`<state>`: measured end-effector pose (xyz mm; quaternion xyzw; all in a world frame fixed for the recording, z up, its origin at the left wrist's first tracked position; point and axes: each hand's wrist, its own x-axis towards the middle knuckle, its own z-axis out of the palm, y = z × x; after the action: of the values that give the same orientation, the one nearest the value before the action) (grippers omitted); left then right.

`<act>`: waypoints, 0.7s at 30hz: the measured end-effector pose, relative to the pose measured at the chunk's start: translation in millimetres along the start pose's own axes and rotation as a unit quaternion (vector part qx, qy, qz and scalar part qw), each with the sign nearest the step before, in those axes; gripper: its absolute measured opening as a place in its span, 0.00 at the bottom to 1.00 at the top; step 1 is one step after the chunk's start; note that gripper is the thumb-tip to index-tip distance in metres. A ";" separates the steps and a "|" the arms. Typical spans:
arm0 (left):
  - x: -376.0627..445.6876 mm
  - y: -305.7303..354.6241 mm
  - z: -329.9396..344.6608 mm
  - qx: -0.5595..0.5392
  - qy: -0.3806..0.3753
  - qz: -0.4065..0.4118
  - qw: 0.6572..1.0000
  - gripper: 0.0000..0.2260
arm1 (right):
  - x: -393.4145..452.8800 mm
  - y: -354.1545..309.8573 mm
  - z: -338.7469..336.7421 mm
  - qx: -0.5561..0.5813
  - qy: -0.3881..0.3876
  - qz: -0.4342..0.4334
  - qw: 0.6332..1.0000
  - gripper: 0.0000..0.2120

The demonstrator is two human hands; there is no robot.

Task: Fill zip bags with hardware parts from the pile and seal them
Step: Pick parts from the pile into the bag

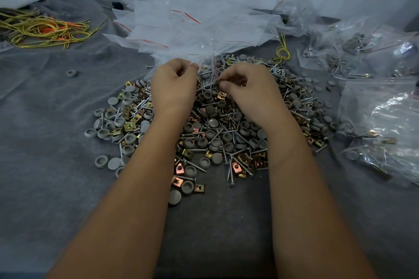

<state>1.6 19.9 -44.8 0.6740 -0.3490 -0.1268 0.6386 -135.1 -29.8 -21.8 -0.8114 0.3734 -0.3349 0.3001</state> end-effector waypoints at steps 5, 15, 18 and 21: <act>-0.6 0.6 -0.6 -0.002 -0.001 0.001 1.000 0.11 | -1.1 -3.5 0.9 0.093 0.045 -0.017 0.995 0.07; -3.2 2.4 -0.9 -0.007 -0.014 0.005 1.000 0.08 | 3.6 -7.4 21.3 -0.028 0.136 -0.042 0.989 0.05; -4.3 3.0 -1.4 -0.015 -0.015 0.006 1.000 0.08 | 3.6 -4.7 24.3 -0.091 0.126 -0.061 0.986 0.08; -4.1 2.9 -0.9 -0.009 -0.013 0.006 1.000 0.08 | 3.6 -3.6 24.5 -0.068 0.115 -0.060 0.989 0.09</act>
<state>-1.7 23.4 -43.1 0.6644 -0.3605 -0.1347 0.6407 -113.0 -24.9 -32.6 -0.8070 0.3776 -0.4175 0.1786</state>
